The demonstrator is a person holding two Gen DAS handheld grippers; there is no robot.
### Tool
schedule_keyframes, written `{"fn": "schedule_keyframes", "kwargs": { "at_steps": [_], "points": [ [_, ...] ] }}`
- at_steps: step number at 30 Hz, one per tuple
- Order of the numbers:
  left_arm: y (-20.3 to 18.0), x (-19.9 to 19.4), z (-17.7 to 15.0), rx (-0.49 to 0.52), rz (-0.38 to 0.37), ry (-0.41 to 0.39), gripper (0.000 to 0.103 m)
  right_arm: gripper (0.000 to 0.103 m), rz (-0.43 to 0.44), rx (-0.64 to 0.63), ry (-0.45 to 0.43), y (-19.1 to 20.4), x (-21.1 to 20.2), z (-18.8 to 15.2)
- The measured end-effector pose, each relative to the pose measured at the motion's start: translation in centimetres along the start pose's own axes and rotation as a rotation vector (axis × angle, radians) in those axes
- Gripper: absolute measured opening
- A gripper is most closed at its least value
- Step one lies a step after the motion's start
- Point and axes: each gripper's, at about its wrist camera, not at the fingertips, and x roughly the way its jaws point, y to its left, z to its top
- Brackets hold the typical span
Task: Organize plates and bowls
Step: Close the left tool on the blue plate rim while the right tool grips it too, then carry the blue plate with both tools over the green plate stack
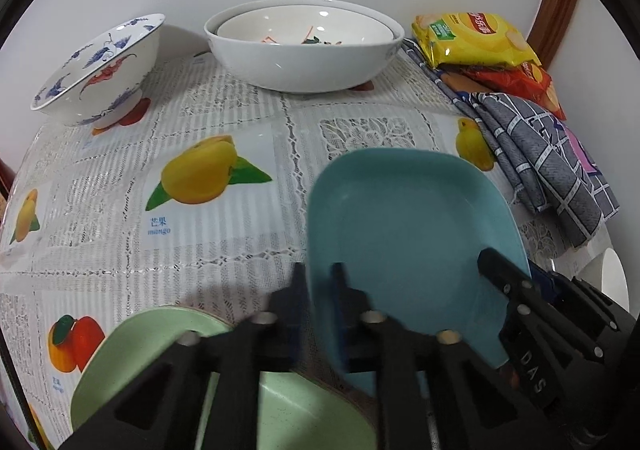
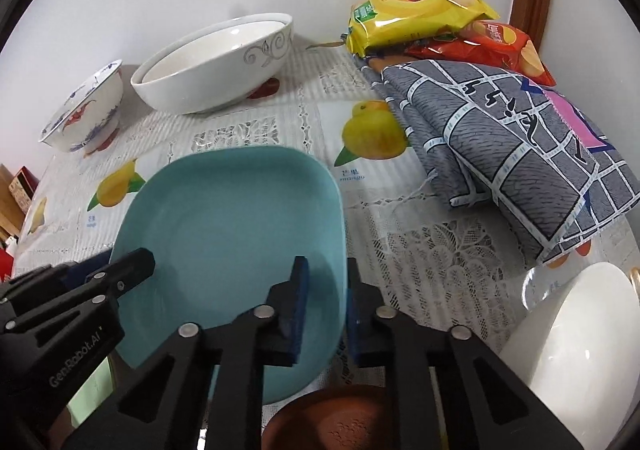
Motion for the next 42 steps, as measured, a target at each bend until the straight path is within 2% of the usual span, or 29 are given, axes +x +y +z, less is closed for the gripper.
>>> {"fn": "schedule_keyframes", "kwargs": {
  "at_steps": [7,18,32,42],
  "points": [
    [0.5,-0.9,0.2,-0.015,-0.001,-0.025,0.008,0.006,0.08,0.07,-0.008,-1.0,-0.7,0.1],
    [0.9,-6.2,-0.2,-0.031,0.007,-0.101,0.007,0.005,0.181,0.121,-0.076,-1.3,-5.0,0.4],
    [1.1,-12.2,-2.6,-0.049,0.05,-0.142,0.007,0.005,0.245,0.117,-0.128,-0.8,-10.0,-1.2],
    [1.9,-14.8,-4.7,-0.083,0.069,-0.163,0.007,0.005,0.264,0.078,-0.159,0.3,-12.9,-2.5]
  ]
}}
